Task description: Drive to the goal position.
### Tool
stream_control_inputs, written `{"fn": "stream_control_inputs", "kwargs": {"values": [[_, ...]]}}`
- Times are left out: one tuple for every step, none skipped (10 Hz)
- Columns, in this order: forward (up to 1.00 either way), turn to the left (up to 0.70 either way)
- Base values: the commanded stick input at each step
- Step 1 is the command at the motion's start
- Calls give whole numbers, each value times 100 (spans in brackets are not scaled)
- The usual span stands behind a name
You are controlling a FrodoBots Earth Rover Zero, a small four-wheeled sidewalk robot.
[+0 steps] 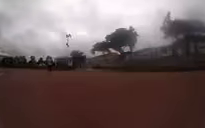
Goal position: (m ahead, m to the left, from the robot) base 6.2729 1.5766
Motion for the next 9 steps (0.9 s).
{"fn": "stream_control_inputs", "kwargs": {"values": [[70,0],[70,0],[70,0],[70,0],[70,0],[70,0],[70,0],[70,0],[70,0]]}}
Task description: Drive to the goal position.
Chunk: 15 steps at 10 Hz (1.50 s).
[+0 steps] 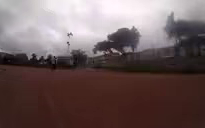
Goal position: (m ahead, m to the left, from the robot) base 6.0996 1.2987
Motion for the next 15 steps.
{"fn": "stream_control_inputs", "kwargs": {"values": [[70,0],[70,0],[70,0],[70,0],[70,0],[70,0],[70,0],[70,0],[70,0],[70,0],[70,0],[70,0],[70,0],[70,0],[70,0]]}}
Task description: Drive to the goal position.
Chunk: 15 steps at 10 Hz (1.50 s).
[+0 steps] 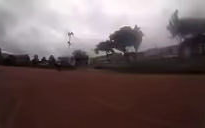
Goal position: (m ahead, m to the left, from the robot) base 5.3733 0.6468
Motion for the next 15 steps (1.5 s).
{"fn": "stream_control_inputs", "kwargs": {"values": [[70,0],[70,0],[70,0],[70,0],[70,0],[70,0],[70,0],[70,0],[70,0],[70,0],[70,0],[70,0],[70,0],[70,0],[70,0]]}}
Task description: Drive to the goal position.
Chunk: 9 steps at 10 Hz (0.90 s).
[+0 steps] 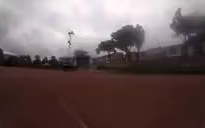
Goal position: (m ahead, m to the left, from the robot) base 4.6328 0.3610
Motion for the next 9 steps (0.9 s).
{"fn": "stream_control_inputs", "kwargs": {"values": [[70,0],[70,0],[70,0],[70,0],[70,0],[70,0],[70,0],[70,0],[70,1]]}}
